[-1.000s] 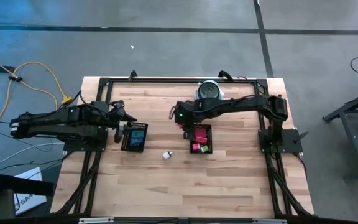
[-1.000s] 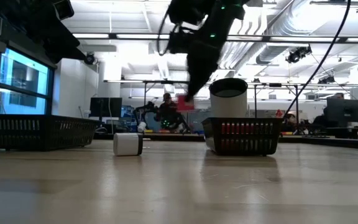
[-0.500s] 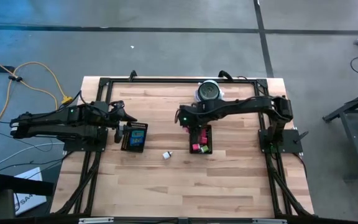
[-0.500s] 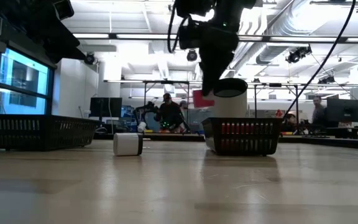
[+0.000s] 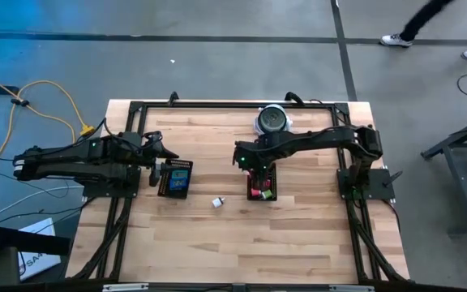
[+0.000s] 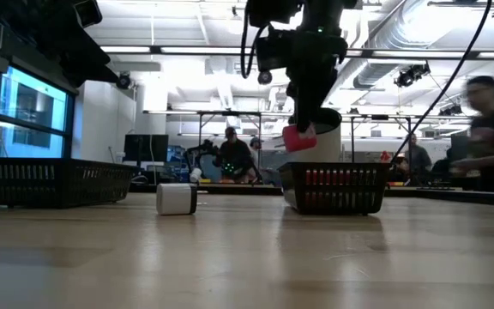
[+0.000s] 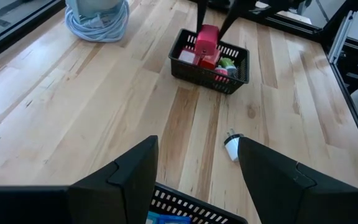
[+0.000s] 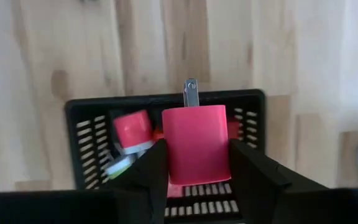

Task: Pick & Place Office items
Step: Put the pink charger adapter into the right black bin

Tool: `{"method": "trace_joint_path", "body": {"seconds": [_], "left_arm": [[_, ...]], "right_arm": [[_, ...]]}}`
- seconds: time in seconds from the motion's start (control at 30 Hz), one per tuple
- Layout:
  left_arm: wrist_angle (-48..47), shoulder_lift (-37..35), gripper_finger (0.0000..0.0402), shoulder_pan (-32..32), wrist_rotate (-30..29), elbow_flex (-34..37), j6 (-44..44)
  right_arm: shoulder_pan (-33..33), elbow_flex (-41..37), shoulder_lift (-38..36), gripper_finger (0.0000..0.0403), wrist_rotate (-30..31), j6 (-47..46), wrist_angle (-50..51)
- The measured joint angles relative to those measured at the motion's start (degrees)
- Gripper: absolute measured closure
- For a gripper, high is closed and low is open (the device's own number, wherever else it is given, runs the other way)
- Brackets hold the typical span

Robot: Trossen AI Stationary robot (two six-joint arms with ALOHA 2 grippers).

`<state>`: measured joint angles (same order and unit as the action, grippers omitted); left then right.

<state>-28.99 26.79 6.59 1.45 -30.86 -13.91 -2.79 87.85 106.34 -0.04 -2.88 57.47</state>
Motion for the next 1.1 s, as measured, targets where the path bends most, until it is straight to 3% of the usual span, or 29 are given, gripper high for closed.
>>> {"method": "trace_joint_path", "body": {"seconds": [0.17,0.43,0.73,1.1], "left_arm": [[0.0,0.0,0.0186,0.0,0.0,0.0,0.0],[0.0,0.0,0.0186,0.0,0.0,0.0,0.0],[0.1,0.0,0.0186,0.0,0.0,0.0,0.0],[0.5,0.0,0.0186,0.0,0.0,0.0,0.0]], "right_arm": [[-0.8,-3.6,-3.6,0.0268,-2.0,-0.6,-2.1],[-1.1,-15.8,-11.8,0.0268,0.4,-1.5,-12.1],[-2.6,-26.5,-13.7,0.0268,1.3,0.9,-24.5],[-3.7,-28.1,-13.7,0.0268,1.3,3.1,-27.4]]}}
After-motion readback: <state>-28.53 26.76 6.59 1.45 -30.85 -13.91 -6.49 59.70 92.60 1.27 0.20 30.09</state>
